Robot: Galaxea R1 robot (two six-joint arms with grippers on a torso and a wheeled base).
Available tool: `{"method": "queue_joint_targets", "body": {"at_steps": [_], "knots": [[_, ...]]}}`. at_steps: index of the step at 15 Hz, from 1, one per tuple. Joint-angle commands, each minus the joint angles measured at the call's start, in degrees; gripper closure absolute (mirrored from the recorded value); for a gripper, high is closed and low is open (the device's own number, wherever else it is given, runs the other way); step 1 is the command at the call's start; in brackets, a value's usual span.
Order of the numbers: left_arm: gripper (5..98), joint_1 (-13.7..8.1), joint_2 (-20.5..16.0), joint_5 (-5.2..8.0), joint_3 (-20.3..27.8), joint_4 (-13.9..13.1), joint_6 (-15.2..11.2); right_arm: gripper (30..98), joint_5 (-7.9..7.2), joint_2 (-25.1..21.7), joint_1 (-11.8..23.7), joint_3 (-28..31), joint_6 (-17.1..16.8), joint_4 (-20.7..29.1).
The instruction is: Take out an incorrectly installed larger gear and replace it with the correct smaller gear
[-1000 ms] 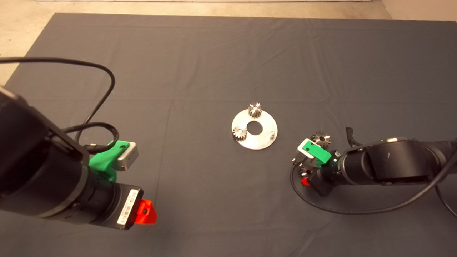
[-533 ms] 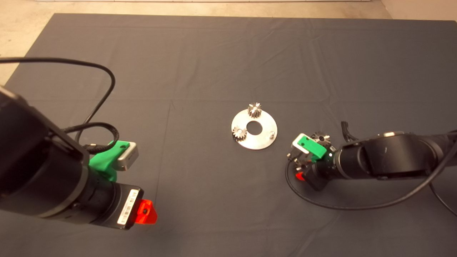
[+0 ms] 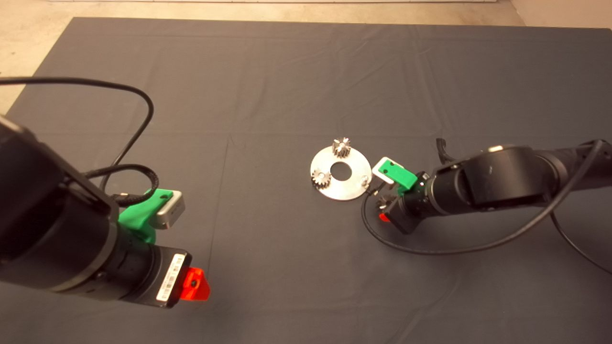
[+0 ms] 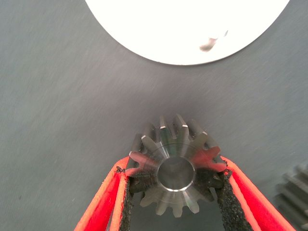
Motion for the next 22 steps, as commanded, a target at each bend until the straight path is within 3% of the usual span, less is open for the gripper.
{"method": "queue_joint_targets", "body": {"at_steps": [1,10,22], "knots": [[5.8,-0.36,0.01,7.59,0.86,-1.10,-0.22,88.8,0.24,0.65,3.80,-1.88,1.27,2.80],[5.8,-0.36,0.01,7.59,0.86,-1.10,-0.22,88.8,0.15,8.14,5.07,-10.96,1.27,3.45],[5.8,-0.36,0.01,7.59,0.86,-1.10,-0.13,89.0,0.15,9.21,4.89,-14.58,1.09,3.45]]}}
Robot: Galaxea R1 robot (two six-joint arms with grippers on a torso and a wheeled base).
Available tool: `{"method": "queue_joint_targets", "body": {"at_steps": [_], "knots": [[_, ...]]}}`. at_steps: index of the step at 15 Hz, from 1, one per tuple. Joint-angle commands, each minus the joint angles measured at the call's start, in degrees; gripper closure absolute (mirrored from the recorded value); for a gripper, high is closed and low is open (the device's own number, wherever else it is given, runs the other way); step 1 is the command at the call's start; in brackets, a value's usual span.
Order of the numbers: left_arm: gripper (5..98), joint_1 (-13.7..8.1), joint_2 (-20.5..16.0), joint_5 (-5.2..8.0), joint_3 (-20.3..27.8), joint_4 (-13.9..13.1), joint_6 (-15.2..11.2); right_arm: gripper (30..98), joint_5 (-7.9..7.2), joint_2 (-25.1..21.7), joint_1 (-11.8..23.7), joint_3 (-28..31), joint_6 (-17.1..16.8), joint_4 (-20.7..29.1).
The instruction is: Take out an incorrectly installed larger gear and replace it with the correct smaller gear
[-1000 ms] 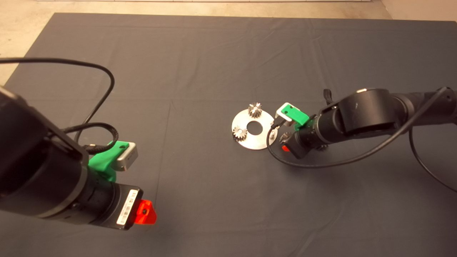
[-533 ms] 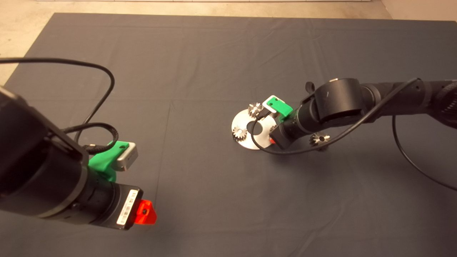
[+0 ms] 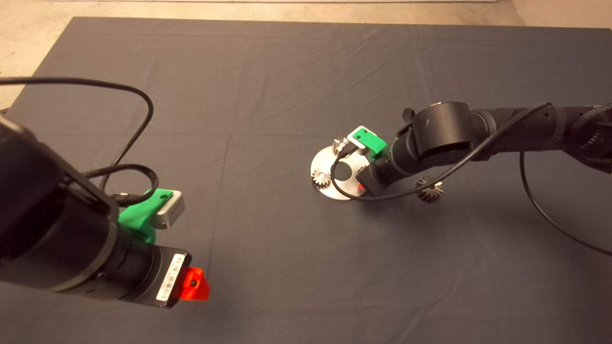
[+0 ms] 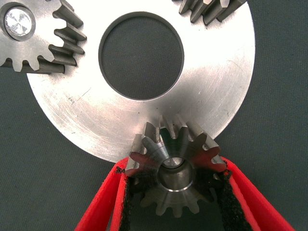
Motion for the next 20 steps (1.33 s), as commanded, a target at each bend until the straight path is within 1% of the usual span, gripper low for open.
{"method": "queue_joint_targets", "body": {"at_steps": [1,11,14,16,18,19,20], "knots": [[5.8,-0.36,0.01,7.57,0.86,-1.08,-0.13,89.0,-0.21,0.20,1.43,-0.16,0.15,0.34],[5.8,-0.36,0.01,7.57,0.86,-1.08,-0.13,88.7,-0.21,0.13,1.43,0.02,0.04,0.34],[5.8,-0.36,0.01,7.57,0.86,-1.08,-0.13,87.6,-0.37,0.11,1.43,0.02,0.04,0.34],[5.8,-0.36,0.01,7.57,0.86,-1.08,-0.13,85.2,-0.47,0.11,1.43,0.11,0.04,0.34],[5.8,-0.36,0.01,7.57,0.86,-1.08,-0.13,85.2,-0.47,0.11,1.43,0.19,0.04,0.34],[5.8,-0.36,0.01,7.57,0.86,-1.08,-0.13,82.1,-0.60,-0.02,1.47,0.59,0.04,0.47],[5.8,-0.36,0.01,7.57,0.86,-1.08,-0.13,80.7,-0.65,-0.15,1.86,2.11,-0.04,1.91]]}}
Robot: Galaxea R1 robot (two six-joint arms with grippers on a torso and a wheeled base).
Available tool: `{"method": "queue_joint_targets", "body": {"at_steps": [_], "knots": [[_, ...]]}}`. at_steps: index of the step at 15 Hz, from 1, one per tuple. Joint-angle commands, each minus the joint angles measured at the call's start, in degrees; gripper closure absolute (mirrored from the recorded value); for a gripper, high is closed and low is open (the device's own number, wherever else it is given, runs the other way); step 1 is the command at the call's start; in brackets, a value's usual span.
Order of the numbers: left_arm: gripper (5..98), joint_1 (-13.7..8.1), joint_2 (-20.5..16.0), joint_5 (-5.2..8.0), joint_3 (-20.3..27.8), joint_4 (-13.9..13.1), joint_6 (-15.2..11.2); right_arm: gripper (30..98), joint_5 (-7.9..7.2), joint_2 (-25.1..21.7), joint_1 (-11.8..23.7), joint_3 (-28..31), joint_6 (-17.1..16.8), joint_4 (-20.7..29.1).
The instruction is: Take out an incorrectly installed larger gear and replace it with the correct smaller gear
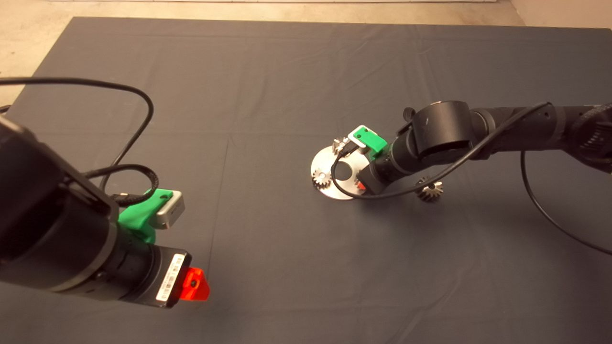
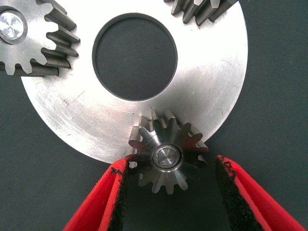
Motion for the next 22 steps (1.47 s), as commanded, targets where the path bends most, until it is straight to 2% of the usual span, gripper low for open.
{"method": "queue_joint_targets", "body": {"at_steps": [1,3,4,6,7,9,11,13,14,15,16,22], "knots": [[5.8,-0.36,0.01,7.57,0.86,-1.08,-0.13,80.7,-0.37,-0.22,4.85,5.18,0.15,4.64],[5.8,-0.36,0.01,7.57,0.86,-1.08,-0.04,78.8,-0.26,-0.85,12.68,7.95,0.32,12.03],[5.8,-0.36,0.01,7.57,0.86,-1.08,-0.05,76.0,-0.20,-1.53,13.84,8.87,0.42,14.48],[5.8,-0.36,0.01,7.57,0.86,-1.08,-0.07,75.4,-0.02,-4.36,16.17,10.62,1.02,20.33],[5.8,-0.36,0.01,7.57,0.86,-1.08,-0.04,73.3,0.08,-6.74,17.40,13.67,2.33,23.27],[5.8,-0.36,0.53,7.57,0.95,-1.08,0.18,71.2,0.11,-11.28,20.12,18.71,8.43,27.92],[5.8,-0.36,-0.52,7.57,0.95,-1.08,-0.22,71.0,-0.28,-13.81,21.11,24.18,13.02,34.13],[5.8,-0.36,-0.42,7.57,0.95,-1.08,0.13,65.7,-0.28,-15.42,24.61,26.73,20.40,40.20],[5.8,-0.36,-0.78,7.57,0.95,-1.08,0.05,65.8,-0.28,-15.21,25.47,26.72,22.46,43.69],[5.8,-0.36,-0.87,7.57,0.95,-1.08,0.20,65.7,-0.28,-15.33,25.97,27.26,22.74,45.66],[5.8,-0.36,-0.61,7.57,0.95,-1.08,0.48,61.7,-0.28,-15.59,25.97,28.49,23.09,45.61],[5.8,-0.36,-0.33,7.57,0.95,-1.08,1.28,55.1,-0.20,-17.62,25.97,29.62,23.18,45.92]]}}
